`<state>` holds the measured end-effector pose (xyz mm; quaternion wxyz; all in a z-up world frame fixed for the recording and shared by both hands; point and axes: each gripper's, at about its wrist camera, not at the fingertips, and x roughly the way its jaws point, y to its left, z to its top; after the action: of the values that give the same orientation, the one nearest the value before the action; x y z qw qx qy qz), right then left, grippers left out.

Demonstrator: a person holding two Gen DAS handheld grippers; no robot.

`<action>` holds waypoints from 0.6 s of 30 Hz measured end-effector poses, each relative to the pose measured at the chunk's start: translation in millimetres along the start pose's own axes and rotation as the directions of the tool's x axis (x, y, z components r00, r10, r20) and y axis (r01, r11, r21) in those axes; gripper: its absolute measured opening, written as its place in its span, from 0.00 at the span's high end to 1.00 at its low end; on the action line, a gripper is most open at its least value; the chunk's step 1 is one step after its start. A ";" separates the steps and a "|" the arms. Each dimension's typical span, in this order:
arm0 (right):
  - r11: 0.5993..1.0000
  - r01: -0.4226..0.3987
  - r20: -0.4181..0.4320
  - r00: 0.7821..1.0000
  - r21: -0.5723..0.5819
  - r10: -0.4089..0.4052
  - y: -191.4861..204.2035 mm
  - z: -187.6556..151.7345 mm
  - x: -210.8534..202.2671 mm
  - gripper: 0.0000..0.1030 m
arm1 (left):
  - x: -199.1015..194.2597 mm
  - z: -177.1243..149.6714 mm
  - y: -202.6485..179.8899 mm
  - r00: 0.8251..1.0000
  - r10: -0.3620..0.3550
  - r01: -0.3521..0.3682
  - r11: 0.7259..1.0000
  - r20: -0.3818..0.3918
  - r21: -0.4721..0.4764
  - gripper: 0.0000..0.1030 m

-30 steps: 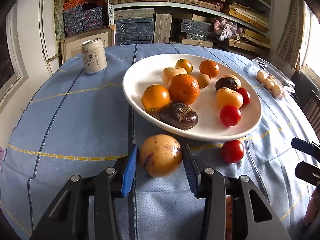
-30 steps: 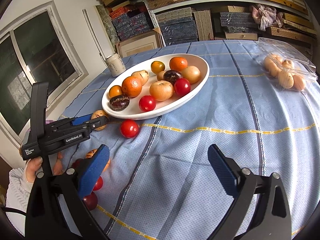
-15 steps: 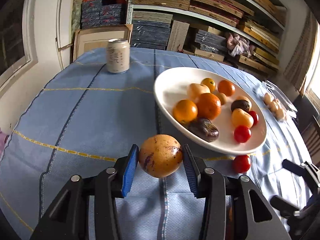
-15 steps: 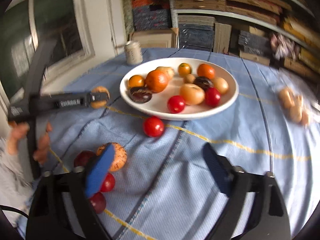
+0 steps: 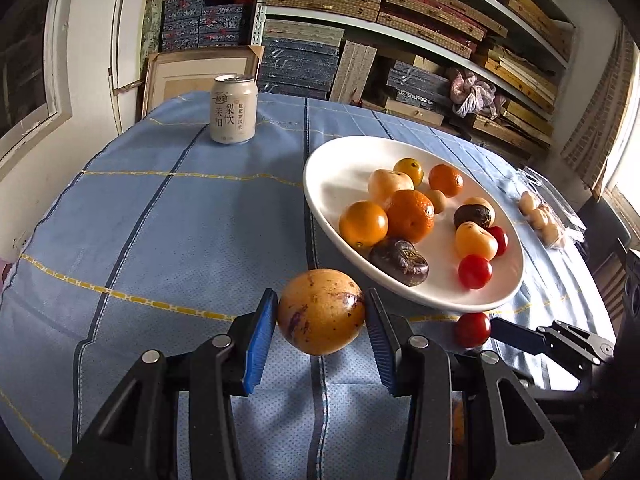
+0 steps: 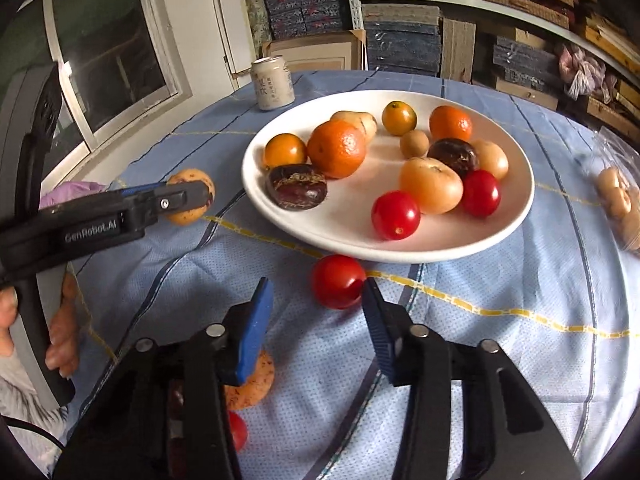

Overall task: Organize fruits
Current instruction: 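Hold the yellow fruit in the left tool while the right tool grasps a red tomato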

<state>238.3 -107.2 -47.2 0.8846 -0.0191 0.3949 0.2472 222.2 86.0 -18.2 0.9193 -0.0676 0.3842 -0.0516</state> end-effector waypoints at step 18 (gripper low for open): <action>0.997 -0.052 -0.037 0.998 0.054 0.054 -15.1 3.3 11.4 0.71 | 5.9 -4.5 -8.1 1.000 0.000 0.001 1.000 -0.016 0.030 0.56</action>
<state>253.8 -114.9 -55.4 0.8702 0.0100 0.4187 0.2594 222.8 76.8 -24.1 0.9171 -0.0534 0.3907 -0.0582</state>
